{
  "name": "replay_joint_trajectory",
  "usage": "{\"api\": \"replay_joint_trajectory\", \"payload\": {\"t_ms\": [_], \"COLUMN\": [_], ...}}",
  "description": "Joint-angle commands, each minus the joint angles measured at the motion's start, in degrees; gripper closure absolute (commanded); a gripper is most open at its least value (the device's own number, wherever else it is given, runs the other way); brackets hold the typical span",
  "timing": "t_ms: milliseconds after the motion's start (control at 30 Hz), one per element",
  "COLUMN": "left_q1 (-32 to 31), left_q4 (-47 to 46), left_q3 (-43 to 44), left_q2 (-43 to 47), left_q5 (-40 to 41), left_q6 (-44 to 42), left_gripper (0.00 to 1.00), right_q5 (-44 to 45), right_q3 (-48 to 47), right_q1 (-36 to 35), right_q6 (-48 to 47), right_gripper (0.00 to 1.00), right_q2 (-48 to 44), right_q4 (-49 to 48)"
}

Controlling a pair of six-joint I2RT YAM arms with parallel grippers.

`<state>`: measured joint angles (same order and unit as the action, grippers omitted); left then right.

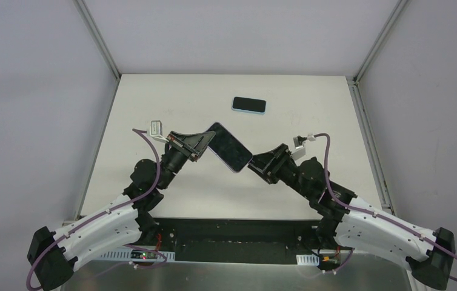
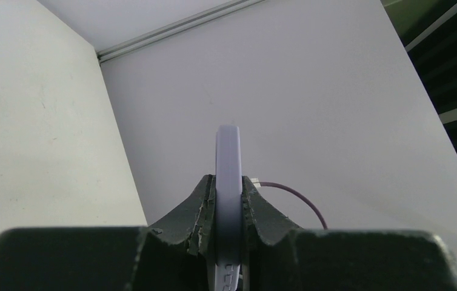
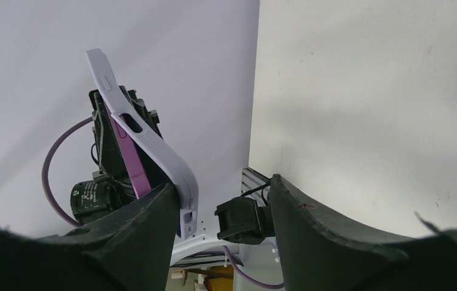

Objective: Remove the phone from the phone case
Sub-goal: Remove the phone case from the phone.

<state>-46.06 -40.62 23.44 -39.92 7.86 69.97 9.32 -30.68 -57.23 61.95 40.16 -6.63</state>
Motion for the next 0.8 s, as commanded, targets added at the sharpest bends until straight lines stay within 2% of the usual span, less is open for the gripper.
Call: {"api": "replay_joint_trajectory", "payload": {"t_ms": [0, 133, 267, 500, 767], "left_q1": [-0.45, -0.52, -0.52, -0.61, -0.74], "left_q4": [-6.08, -6.78, -7.22, -8.32, -8.51], "left_q3": [2.35, 2.05, 2.42, 1.73, 0.96], "left_q2": [-1.84, -3.59, -5.54, -7.63, -8.27], "left_q5": [-1.9, -0.88, -1.3, -1.08, -0.32], "left_q6": [5.08, 6.68, 7.87, 9.39, 8.44], "left_gripper": [1.0, 1.0, 1.0, 1.0, 1.0], "right_q5": [-3.01, -5.26, -5.82, -6.24, -6.34], "right_q3": [2.36, 4.63, 5.54, 6.02, 4.4], "right_q1": [-0.15, -0.06, 0.01, -0.11, -0.07], "right_q6": [1.58, 1.45, 0.89, 1.11, 2.26], "right_gripper": [0.41, 0.41, 0.43, 0.54, 0.68], "right_q2": [1.55, 2.26, 2.5, 4.82, 8.86], "right_q4": [-16.7, -25.71, -29.7, -36.66, -39.98]}}
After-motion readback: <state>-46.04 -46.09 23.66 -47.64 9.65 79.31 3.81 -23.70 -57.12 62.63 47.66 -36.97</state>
